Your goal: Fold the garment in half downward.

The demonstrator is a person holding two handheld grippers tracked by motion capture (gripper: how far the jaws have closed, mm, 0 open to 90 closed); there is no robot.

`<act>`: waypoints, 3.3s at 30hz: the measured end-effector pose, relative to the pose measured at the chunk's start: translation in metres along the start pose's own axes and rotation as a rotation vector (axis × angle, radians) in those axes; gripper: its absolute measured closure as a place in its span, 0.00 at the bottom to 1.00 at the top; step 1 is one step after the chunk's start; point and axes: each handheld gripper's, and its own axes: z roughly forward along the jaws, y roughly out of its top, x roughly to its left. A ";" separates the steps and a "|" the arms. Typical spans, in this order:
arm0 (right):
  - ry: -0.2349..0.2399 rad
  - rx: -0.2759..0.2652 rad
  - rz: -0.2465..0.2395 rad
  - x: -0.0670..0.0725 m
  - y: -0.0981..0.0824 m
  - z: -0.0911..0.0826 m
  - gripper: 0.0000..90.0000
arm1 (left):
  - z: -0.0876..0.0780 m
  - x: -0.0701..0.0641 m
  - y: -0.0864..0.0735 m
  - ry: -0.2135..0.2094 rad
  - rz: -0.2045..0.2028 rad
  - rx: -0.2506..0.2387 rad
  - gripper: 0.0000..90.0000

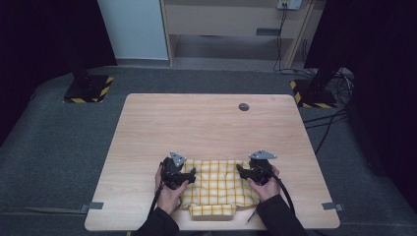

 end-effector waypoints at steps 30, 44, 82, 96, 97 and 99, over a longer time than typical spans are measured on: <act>0.037 -0.010 0.021 0.045 0.033 0.037 0.31 | 0.031 -0.020 0.031 0.009 -0.025 -0.060 0.17; 0.010 -0.048 0.060 0.042 0.037 0.030 0.29 | 0.010 -0.040 0.033 -0.062 0.097 -0.124 0.19; -0.046 0.036 0.064 0.006 0.020 0.022 0.26 | 0.026 0.004 0.027 -0.086 -0.066 -0.016 0.16; 0.166 -0.053 0.095 -0.006 0.035 -0.026 0.19 | -0.049 0.047 0.019 -0.193 -0.184 -0.163 0.19; 0.179 -0.056 0.090 -0.006 0.035 -0.029 0.17 | -0.053 0.051 0.016 -0.198 -0.186 -0.169 0.18; 0.205 -0.060 0.080 -0.006 0.036 -0.034 0.15 | -0.062 0.058 0.008 -0.205 -0.198 -0.193 0.18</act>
